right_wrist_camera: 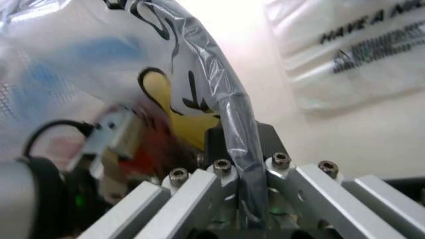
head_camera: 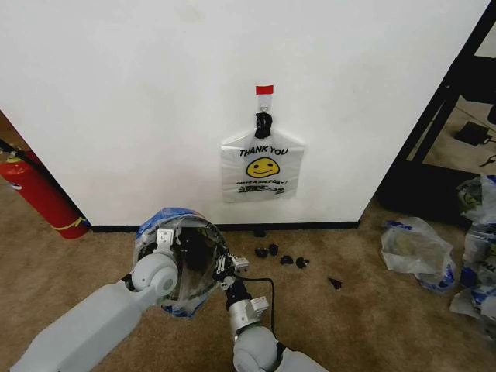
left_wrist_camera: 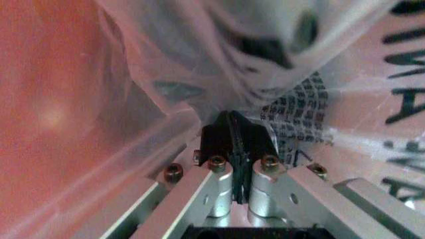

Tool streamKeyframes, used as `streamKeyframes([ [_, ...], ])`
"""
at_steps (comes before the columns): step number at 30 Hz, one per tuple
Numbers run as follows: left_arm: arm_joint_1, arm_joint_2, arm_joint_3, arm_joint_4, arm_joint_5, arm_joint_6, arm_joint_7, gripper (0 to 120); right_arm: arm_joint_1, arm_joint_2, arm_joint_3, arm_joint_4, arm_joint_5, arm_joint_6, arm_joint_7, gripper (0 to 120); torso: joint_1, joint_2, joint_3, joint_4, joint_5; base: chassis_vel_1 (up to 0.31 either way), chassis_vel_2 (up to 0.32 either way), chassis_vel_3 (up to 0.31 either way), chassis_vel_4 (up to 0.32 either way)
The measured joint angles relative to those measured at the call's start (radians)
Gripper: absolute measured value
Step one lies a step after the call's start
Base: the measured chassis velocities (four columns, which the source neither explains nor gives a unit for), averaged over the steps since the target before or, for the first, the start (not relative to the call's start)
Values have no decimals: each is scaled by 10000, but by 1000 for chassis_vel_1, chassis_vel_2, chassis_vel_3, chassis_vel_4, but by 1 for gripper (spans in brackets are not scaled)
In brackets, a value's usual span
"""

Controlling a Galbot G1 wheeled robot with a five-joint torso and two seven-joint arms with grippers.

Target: Pick up the garbage bag from the wall and place it over the trash bin.

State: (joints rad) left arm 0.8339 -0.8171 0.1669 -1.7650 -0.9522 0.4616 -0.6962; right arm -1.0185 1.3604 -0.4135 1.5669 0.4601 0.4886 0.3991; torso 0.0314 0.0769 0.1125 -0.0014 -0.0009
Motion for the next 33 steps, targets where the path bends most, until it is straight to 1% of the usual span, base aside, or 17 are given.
streamKeyframes([
  [5, 101, -70, 158, -64, 132, 121, 129, 0, -93, -138, 41, -1, -275, 354, -904, 0, 0, 0, 0, 1, 1, 0, 0, 0, 0],
  [9, -81, -179, 220, -130, 119, 110, 120, 0, -139, -155, 42, -4, -418, 459, -1145, 0, 0, 0, 0, -2, 1, 0, 0, 0, 0],
  [15, -203, -66, 71, -367, 26, 60, 121, 0, -163, -107, 120, -58, -415, 404, -870, 0, 0, 0, 0, -2, 1, 0, 0, 0, 0],
  [21, 369, 203, -252, -693, 74, 50, 261, 0, -73, -43, 158, -101, -114, 65, -174, 0, 0, 0, 0, 1, 0, 0, 0, 0, 0],
  [24, 445, 213, -275, -742, 84, 51, 275, 0, -56, -37, 152, -74, -25, -10, -84, 0, 0, 0, 0, 1, 0, 0, 0, 0, 0],
  [25, 604, 229, -312, -876, 92, 70, 304, 0, -15, -17, 139, 16, 231, -187, 113, 0, 0, 0, 0, 1, 0, 0, 0, 0, 0],
  [26, 954, 245, -344, -1248, 102, 132, 342, 0, 88, 36, 151, 186, 649, -529, 493, 0, 0, 0, 0, 0, 0, 0, 0, 0, 0],
  [29, 1278, 234, -413, -1645, 121, 172, 382, 0, 159, 65, 235, 186, 746, -600, 584, 0, 0, 0, 0, 1, 0, 0, 0, 0, 0],
  [30, 1484, 220, -491, -1928, 169, 175, 391, 0, 187, 76, 274, 159, 773, -606, 588, 0, 0, 0, 0, -2, 0, 0, 0, 0, 0],
  [31, 1484, 220, -491, -1928, 169, 175, 391, 0, 187, 76, 274, 159, 773, -606, 588, 0, 0, 0, 0, -2, 0, 0, 0, 0, 0],
  [33, 1710, 217, -613, -2276, 226, 166, 400, 0, 201, 83, 325, 55, 771, -606, 579, 0, 0, 0, 0, 0, 1, 0, 0, 0, 0],
])
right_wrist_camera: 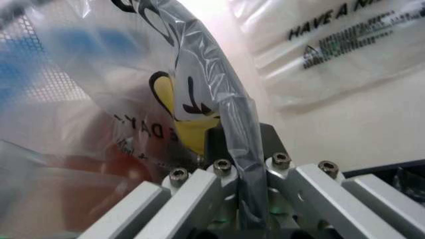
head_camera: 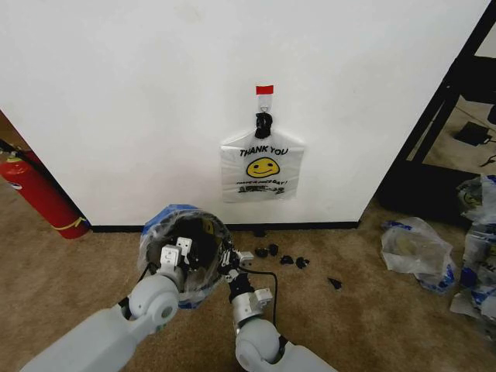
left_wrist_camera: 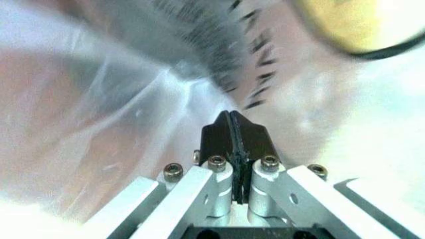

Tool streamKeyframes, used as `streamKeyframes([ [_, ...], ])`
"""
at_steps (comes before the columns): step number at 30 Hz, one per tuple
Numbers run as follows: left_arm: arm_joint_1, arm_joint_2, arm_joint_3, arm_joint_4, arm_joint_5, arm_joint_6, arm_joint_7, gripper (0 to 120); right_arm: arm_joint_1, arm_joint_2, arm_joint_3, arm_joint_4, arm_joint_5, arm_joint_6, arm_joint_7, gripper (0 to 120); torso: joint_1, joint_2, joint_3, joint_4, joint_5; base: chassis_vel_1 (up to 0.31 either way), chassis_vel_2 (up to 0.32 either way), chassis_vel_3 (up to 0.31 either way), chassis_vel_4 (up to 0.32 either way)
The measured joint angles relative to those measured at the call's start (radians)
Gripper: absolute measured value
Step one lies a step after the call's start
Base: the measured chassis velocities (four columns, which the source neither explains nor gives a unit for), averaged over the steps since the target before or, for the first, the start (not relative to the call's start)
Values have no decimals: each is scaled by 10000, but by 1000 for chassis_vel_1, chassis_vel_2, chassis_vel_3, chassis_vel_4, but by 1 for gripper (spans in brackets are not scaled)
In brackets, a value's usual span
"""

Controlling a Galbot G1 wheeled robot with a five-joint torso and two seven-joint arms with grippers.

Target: Pick up the garbage bag from the wall and place it over the trash bin.

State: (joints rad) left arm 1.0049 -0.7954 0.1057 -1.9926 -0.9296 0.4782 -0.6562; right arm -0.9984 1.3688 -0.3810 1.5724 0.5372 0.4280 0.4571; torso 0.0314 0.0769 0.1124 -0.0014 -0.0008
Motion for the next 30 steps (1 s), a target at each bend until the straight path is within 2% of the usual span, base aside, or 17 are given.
streamKeyframes([
  [3, 505, 72, -401, -762, 16, -49, 18, 0, 10, 7, 197, -411, -269, 248, -258, 0, 0, 0, 0, 0, 0, 0, 0, 0, 0],
  [5, 603, 102, -490, -909, 17, -61, 28, 0, 14, 9, 270, -534, -386, 351, -362, 0, 0, 0, 0, 0, 0, 0, 0, 0, 0],
  [11, 1853, 304, -1441, -2603, 83, -274, 522, 0, 99, 80, 721, -1123, -707, 927, -768, 0, 0, 0, 0, -1, 0, 0, 0, 0, 0],
  [12, 1853, 304, -1441, -2603, 83, -274, 522, 0, 99, 80, 721, -1123, -707, 927, -768, 0, 0, 0, 0, -1, 0, 0, 0, 0, 0],
  [14, 2259, 342, -1765, -3091, 258, -617, 987, 0, 37, 88, 832, -949, -373, 899, -633, 0, 0, 0, 0, 6, 1, 0, 0, 0, 0],
  [17, 2476, 480, -1950, -3477, 677, -1421, 1791, 3, -354, 15, 1272, -259, 446, 528, -85, 0, 0, 0, -1, 1, 1, 0, 0, 0, 0],
  [21, 2604, 849, -2024, -3508, 1201, -2123, 2811, 16, -799, -72, 1944, 544, 1498, -90, 661, 0, 0, 0, 0, -8, 0, 0, 0, 0, 0],
  [22, 2655, 914, -2045, -3496, 1263, -2214, 2927, 18, -826, -87, 2009, 623, 1627, -152, 738, 0, 0, 0, 0, -7, -1, 0, 0, 0, 0],
  [26, 3101, 1452, -2248, -2973, 1720, -3182, 4126, 38, -1028, -359, 2467, 1545, 3016, -945, 1512, 0, 0, 0, 1, 3, 0, 0, 0, 0, 0],
  [27, 3101, 1452, -2248, -2973, 1720, -3182, 4126, 38, -1028, -359, 2467, 1545, 3016, -945, 1512, 0, 0, 0, 1, 3, 0, 0, 0, 0, 0],
  [30, 3125, 1491, -2292, -2584, 1902, -3328, 4526, 50, -1222, -521, 2690, 1993, 3433, -1173, 1620, 0, 0, 0, 0, -1, 1, 0, 0, 0, 0],
])
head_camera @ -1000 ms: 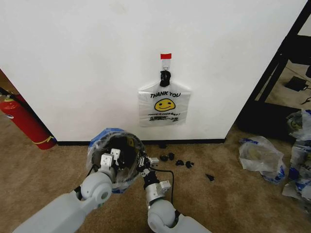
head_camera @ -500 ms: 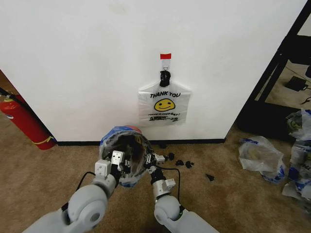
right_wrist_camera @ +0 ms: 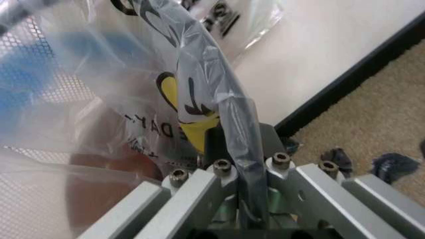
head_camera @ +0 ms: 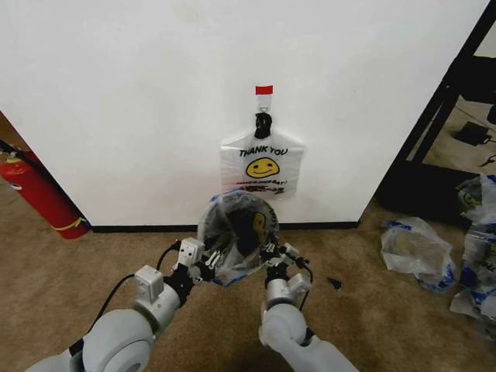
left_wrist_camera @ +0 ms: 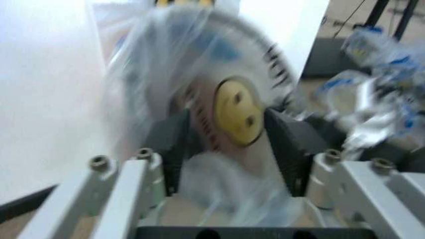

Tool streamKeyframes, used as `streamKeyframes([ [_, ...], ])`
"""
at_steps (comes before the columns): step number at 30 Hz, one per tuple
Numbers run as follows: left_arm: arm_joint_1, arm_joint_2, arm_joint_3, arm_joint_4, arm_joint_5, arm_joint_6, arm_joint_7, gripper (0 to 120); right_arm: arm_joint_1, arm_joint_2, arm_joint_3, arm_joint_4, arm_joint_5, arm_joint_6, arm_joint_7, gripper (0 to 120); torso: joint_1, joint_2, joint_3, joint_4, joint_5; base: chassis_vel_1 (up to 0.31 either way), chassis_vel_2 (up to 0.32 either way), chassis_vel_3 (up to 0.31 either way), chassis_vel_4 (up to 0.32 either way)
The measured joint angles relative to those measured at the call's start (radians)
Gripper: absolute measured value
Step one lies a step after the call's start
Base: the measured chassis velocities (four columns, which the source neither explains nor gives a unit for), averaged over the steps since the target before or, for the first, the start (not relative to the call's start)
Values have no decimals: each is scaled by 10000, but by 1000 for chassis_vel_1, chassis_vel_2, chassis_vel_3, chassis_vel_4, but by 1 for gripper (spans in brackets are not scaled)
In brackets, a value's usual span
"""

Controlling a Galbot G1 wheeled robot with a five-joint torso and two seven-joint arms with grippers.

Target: Pick up the garbage bag from the wall and place it over the trash bin.

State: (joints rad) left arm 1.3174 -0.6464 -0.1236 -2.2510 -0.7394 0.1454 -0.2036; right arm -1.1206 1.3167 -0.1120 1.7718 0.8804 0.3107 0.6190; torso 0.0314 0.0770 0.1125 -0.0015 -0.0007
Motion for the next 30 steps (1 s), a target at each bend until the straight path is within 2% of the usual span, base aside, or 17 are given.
streamKeyframes([
  [4, 5, -306, 81, 453, -8, 360, -748, 67, -259, -110, 251, 447, 232, -13, 4, 0, 0, 0, 0, 1, -1, 0, 0, 0, 0],
  [6, 16, -372, 81, 497, -34, 441, -935, 69, -318, -129, 305, 541, 255, -10, 1, 0, 0, 0, 0, 1, -1, 0, 0, 0, 0],
  [12, 186, -501, -37, 343, -453, 813, -1429, 94, -441, -219, 584, 849, 308, 39, -23, 0, 0, 0, 0, 1, 0, 0, 0, 0, 0],
  [20, 368, -620, 74, 413, -917, 976, -1560, 104, -389, -174, 639, 1093, 345, 50, -6, 0, 0, 0, 0, 2, 0, 0, 0, 0, 0],
  [26, 298, -809, 307, 518, -1109, 1009, -1575, 104, -437, -80, 561, 1134, 318, 49, -6, 0, 0, 0, 0, 1, 0, 0, 0, 0, 0],
  [30, 186, -995, 379, 564, -1503, 1136, -1609, 99, -494, -30, 527, 1195, 266, 46, -18, 0, 0, 0, 0, 1, -1, 0, 0, 0, 0],
])
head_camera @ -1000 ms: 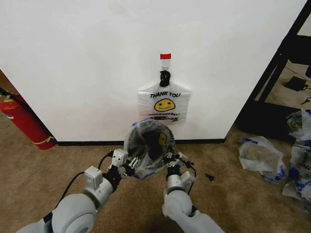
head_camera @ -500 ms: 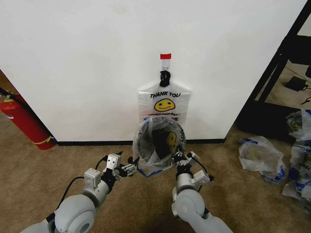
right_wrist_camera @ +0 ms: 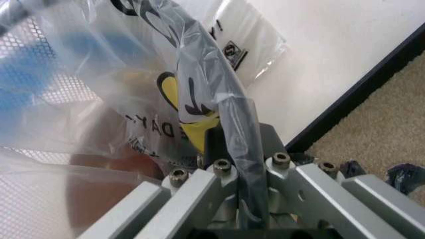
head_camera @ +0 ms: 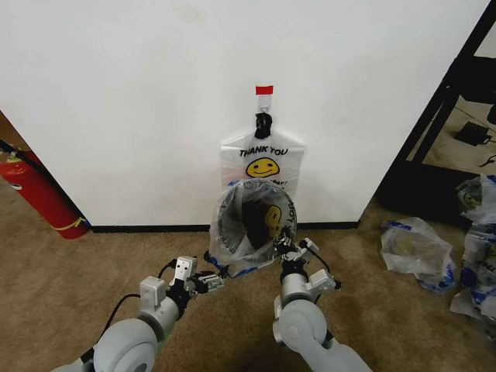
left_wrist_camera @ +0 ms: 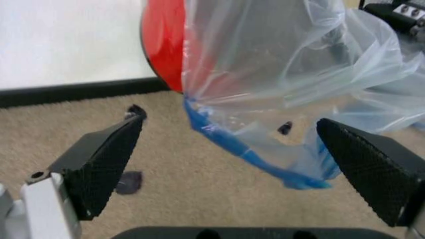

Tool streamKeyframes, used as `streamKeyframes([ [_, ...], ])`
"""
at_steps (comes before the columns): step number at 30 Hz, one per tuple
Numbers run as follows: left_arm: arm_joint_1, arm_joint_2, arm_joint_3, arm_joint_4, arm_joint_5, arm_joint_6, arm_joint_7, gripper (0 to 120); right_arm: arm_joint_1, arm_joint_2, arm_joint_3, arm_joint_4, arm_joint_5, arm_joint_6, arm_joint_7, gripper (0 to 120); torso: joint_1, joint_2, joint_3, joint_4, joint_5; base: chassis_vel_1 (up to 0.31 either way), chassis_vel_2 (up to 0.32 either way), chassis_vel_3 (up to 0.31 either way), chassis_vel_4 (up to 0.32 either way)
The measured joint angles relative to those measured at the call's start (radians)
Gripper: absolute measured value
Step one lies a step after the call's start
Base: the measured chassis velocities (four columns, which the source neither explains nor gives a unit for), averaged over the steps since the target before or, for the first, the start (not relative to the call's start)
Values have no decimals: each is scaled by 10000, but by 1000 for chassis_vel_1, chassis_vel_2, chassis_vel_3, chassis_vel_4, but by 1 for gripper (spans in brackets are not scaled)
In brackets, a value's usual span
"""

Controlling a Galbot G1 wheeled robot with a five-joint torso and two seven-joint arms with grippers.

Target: Pick up the garbage bag from the wall and place it over the trash bin.

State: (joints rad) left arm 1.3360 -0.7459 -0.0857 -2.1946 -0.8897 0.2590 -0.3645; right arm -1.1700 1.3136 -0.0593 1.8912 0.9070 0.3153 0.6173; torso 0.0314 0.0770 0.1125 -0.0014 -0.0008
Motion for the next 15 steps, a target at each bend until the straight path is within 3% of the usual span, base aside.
streamKeyframes([
  [7, -41, -129, 15, 100, -279, 164, -23, 81, -123, 54, -6, 113, -120, -5, -29, 0, 0, 0, 0, 0, 0, 0, 0, 0, 0],
  [15, 11, -159, 4, 222, -303, 121, -122, 51, -225, 121, 14, 244, -188, -14, -29, 0, 1, 0, 0, 0, -1, 0, 0, 0, 0],
])
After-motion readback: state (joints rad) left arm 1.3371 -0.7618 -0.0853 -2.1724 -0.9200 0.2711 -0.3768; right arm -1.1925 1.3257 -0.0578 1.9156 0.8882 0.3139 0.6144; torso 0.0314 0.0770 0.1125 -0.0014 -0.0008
